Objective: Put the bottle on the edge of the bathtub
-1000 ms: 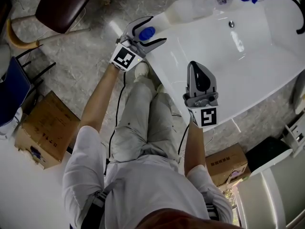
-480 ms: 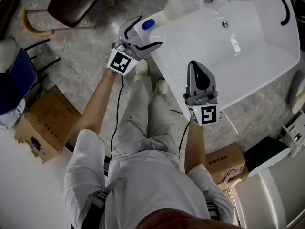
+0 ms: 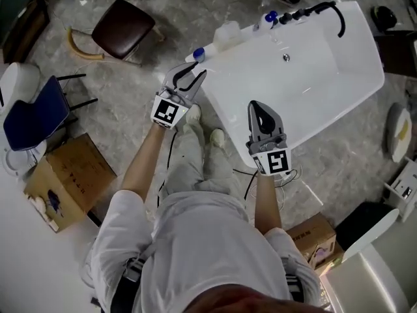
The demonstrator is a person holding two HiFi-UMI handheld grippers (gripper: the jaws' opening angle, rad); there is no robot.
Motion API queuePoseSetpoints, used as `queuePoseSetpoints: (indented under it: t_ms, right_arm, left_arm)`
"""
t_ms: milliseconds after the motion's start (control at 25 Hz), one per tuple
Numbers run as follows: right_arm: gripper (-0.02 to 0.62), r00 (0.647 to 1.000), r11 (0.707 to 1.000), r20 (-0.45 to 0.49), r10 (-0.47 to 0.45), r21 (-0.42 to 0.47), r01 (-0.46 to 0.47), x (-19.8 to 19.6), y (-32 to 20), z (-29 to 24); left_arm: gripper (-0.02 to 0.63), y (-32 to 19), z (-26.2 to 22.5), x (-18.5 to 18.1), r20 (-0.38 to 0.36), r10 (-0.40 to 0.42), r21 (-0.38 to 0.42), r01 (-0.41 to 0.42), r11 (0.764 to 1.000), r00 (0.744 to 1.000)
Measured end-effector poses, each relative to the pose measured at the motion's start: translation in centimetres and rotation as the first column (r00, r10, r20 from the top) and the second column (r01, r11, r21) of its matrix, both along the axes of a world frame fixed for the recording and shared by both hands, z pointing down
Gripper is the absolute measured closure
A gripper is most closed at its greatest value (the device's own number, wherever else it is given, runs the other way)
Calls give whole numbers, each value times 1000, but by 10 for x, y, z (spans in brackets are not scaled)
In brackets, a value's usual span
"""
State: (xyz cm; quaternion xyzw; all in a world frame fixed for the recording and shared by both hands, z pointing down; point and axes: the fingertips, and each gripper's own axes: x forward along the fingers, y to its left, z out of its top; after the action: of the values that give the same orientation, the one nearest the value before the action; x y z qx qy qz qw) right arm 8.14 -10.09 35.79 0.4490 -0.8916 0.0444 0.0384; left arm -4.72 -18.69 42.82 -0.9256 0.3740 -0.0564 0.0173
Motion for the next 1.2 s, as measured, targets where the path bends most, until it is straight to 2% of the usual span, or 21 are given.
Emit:
queuePoseSetpoints:
  t_ms: [160, 440, 600, 720, 880, 960, 1080, 1200]
  right_arm:
    - [594, 1000, 1000, 20, -21, 18, 21, 2, 22, -47]
    - [595, 995, 993, -4, -95, 68, 95, 0, 54, -111]
    - [595, 991, 987, 27, -128, 99, 124, -4, 69, -135]
    - [595, 989, 983, 38, -143, 118, 138, -7, 79, -144]
    - [595, 987, 980, 21, -158, 128, 154, -7, 87, -146]
    - [595, 985, 978, 25, -169, 128, 164, -5, 89, -148]
    - [595, 982, 975, 38, -183, 133, 177, -3, 92, -152]
    - [595, 980, 970, 37, -198, 154, 190, -3, 100, -159]
  left_arm:
    - [604, 38, -41, 5, 22, -48, -32, 49, 998, 999]
    - [605, 95, -108, 19, 5, -110, -17, 110, 994, 994]
    - [604, 113, -131, 22, 11, -125, -15, 125, 992, 992]
    - [606, 131, -145, 22, 10, -135, -3, 135, 991, 991]
    - [606, 147, -159, 21, -56, -188, 11, 189, 982, 981]
    - [605, 156, -168, 25, -77, -188, 39, 192, 981, 979]
    - [604, 167, -175, 35, -42, -165, 68, 168, 983, 985]
    - [606, 178, -180, 39, -40, -164, 78, 167, 983, 986]
